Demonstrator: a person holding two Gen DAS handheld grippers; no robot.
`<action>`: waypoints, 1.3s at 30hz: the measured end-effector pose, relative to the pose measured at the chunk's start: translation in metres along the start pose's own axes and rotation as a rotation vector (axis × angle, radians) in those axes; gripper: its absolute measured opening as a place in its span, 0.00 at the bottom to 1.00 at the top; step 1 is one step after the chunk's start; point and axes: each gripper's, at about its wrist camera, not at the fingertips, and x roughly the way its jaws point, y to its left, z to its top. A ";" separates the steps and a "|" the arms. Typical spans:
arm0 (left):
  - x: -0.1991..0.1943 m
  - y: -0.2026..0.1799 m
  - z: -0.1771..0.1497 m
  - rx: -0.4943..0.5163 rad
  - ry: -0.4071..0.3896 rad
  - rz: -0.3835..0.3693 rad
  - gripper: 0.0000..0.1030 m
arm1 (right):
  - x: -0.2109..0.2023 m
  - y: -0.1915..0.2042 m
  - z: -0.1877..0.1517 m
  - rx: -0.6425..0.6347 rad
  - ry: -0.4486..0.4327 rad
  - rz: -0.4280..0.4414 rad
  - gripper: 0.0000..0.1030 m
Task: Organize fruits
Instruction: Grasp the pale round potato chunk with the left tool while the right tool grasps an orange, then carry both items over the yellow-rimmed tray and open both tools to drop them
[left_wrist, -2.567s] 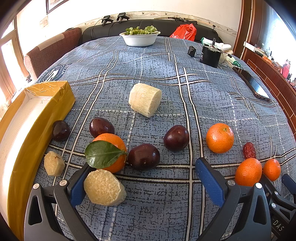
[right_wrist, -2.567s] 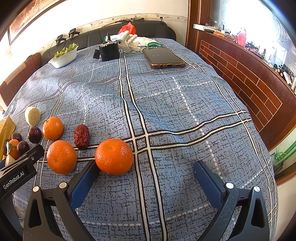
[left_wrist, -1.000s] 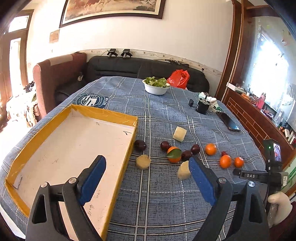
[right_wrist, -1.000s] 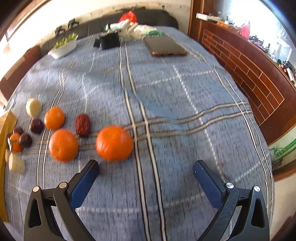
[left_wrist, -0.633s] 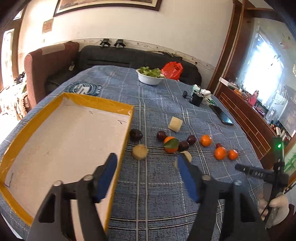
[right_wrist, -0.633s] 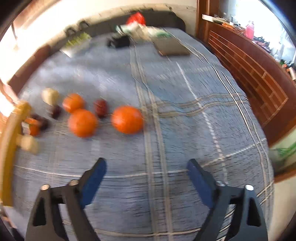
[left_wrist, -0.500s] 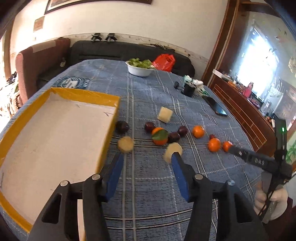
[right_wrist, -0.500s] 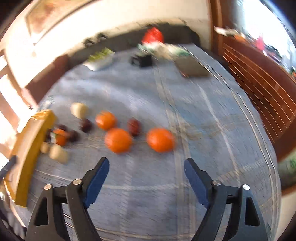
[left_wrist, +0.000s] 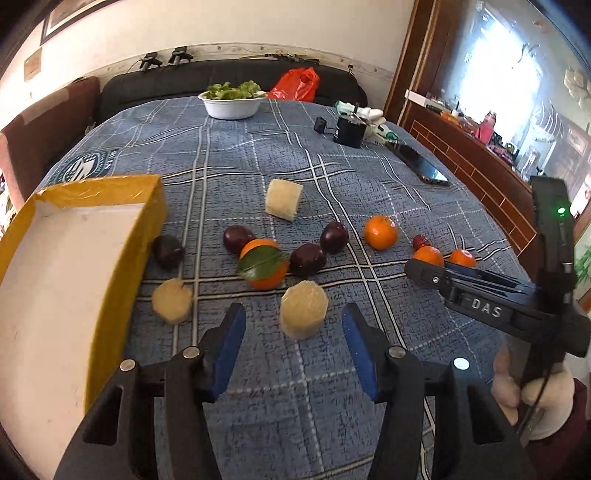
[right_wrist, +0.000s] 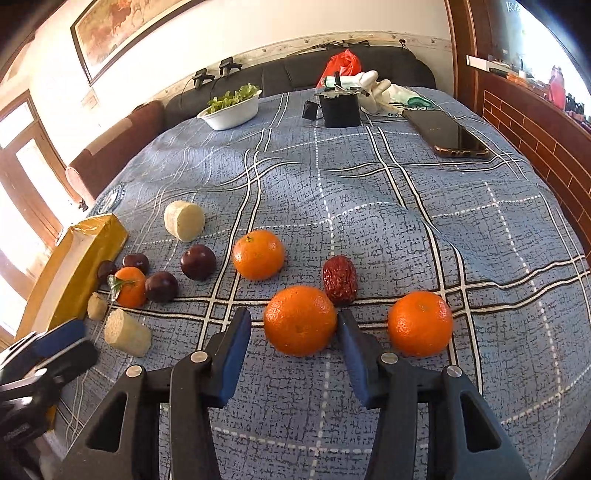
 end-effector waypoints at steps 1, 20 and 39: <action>0.006 -0.003 0.001 0.012 0.009 0.001 0.52 | -0.001 -0.001 0.000 0.002 -0.002 0.003 0.49; -0.040 0.023 0.004 -0.102 -0.061 -0.003 0.28 | -0.020 0.012 0.000 -0.015 -0.070 0.002 0.40; -0.141 0.236 -0.080 -0.521 -0.097 0.409 0.28 | -0.029 0.251 -0.033 -0.380 0.088 0.415 0.41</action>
